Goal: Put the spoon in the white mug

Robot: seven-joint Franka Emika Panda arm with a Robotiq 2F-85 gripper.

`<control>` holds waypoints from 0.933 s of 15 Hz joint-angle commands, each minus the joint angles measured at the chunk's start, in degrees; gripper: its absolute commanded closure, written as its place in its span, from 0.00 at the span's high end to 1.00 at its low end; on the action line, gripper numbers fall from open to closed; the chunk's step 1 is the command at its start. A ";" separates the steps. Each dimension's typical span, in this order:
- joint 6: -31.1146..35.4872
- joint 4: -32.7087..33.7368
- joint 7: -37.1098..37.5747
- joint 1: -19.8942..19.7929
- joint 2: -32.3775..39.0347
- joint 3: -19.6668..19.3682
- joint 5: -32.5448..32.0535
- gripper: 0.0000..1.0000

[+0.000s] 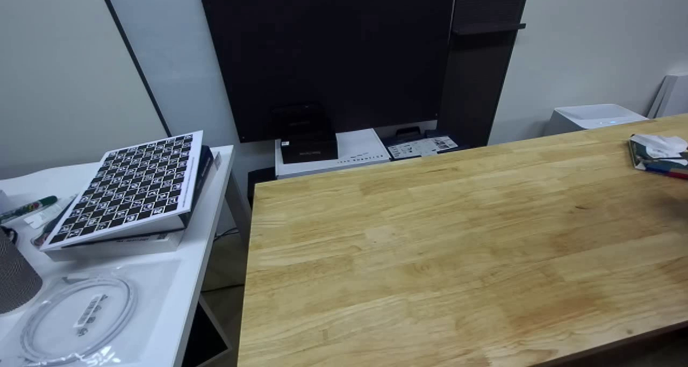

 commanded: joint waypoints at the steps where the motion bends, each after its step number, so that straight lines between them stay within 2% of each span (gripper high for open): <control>1: 0.10 -3.25 -2.21 3.04 -5.68 -5.32 -0.64 0.04; 3: 0.13 -3.10 -4.21 7.10 -6.81 -10.81 0.02 0.04; 6: 1.25 -2.05 -6.85 15.45 -6.37 -21.23 1.29 0.04; 10: 5.21 -1.32 -9.86 28.46 -2.17 -35.36 5.15 0.04; 14: 9.11 -1.52 -13.06 38.68 4.50 -43.96 12.21 0.04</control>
